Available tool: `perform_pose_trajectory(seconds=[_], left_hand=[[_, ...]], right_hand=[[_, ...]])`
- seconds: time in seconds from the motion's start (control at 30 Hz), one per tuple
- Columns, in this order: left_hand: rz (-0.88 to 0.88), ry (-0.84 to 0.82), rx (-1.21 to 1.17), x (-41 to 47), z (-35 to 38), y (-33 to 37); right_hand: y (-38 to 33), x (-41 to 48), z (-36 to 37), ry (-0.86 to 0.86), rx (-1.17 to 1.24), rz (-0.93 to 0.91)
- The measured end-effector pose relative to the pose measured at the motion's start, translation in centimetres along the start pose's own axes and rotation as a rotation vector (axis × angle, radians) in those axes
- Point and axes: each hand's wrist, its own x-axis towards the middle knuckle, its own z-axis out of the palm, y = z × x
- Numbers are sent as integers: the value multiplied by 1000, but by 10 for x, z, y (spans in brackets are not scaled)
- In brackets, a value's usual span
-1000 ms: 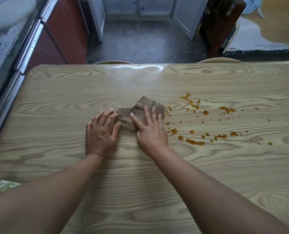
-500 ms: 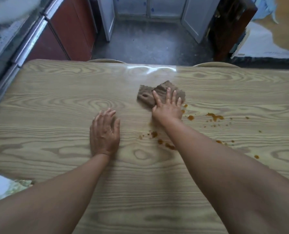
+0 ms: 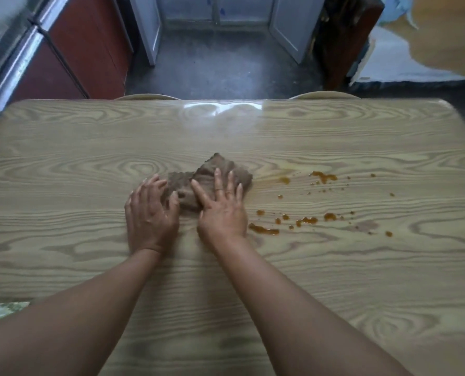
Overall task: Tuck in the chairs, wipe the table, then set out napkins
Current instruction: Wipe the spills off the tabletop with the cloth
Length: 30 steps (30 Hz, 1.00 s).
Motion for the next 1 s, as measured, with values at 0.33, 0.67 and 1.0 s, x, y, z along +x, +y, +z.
perform_pose_trajectory(seconds=[0.33,0.67,1.0], left_hand=[[33,20,-1,-2,4,-4],[9,34,-54,-1,8,-9],[-30,15,-199,-2,3,-11]], right_hand=[[73,-18,-15,50,-16,134],[1,18,-13,99,236,212],[-24,-63,38,103,70,-151]])
